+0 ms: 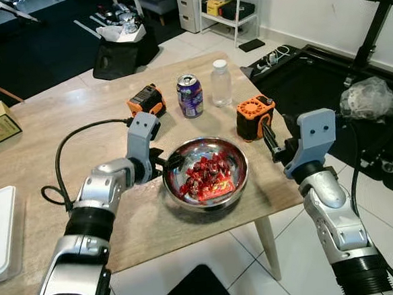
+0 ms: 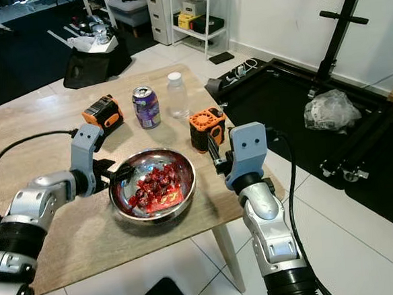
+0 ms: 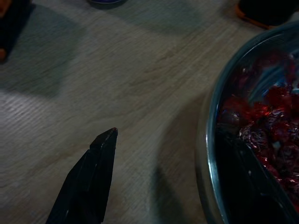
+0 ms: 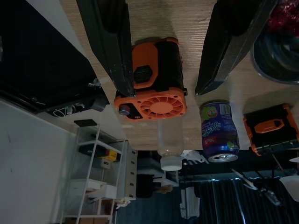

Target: Restocking fridge

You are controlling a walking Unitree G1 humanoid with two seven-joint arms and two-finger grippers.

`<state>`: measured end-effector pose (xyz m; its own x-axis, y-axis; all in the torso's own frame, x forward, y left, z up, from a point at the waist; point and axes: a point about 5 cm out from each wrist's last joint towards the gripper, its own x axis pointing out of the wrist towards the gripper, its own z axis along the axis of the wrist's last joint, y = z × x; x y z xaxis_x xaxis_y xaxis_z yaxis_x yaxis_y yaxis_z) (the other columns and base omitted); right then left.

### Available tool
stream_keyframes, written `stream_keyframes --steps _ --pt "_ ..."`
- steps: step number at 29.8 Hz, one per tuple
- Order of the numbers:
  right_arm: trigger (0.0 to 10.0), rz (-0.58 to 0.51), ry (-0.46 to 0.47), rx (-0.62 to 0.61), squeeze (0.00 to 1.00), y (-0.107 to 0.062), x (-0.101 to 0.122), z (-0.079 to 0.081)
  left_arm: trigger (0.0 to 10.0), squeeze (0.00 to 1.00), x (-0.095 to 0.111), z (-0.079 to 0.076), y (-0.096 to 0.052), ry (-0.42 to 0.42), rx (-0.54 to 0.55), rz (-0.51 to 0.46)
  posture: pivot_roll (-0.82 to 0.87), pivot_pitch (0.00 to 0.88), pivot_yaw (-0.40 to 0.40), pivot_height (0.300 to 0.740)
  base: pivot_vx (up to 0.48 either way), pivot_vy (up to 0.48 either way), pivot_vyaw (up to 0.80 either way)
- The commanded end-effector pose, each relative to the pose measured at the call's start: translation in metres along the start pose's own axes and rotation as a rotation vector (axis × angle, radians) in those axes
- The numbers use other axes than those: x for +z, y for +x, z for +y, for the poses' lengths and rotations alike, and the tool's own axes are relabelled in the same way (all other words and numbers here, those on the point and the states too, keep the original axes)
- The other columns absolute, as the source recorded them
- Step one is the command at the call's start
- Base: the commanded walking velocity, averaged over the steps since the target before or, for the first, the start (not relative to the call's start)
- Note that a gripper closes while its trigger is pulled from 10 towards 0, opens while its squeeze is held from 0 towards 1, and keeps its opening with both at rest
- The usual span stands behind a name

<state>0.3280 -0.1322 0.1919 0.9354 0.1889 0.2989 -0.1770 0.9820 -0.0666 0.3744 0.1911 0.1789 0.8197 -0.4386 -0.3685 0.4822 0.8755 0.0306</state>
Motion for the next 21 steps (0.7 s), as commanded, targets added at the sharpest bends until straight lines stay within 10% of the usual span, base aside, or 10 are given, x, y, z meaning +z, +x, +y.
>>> stream_keyframes --steps 1,7,8,21 --pt "10.0 0.003 0.003 -0.001 0.0 -0.003 0.0 0.001 0.0 0.0 -0.016 0.0 0.003 -0.018 0.031 0.066 -0.06 0.148 0.063 0.74 0.0 0.0 0.0" --pt "10.0 0.004 0.003 0.006 0.0 -0.002 0.0 0.002 1.1 0.0 -0.012 0.004 0.002 -0.106 0.093 0.04 -0.05 0.139 0.057 0.74 0.0 0.0 0.0" --pt "10.0 0.004 0.002 0.008 0.0 -0.002 0.0 0.002 10.0 0.0 -0.011 0.006 0.001 -0.134 0.125 0.034 -0.05 0.137 0.057 0.74 0.0 0.0 0.0" --pt "10.0 0.015 -0.001 0.008 0.0 -0.003 -0.003 0.002 10.0 0.0 -0.039 0.071 -0.055 -0.315 0.58 0.025 -0.04 0.138 0.067 0.74 0.0 0.0 0.0"
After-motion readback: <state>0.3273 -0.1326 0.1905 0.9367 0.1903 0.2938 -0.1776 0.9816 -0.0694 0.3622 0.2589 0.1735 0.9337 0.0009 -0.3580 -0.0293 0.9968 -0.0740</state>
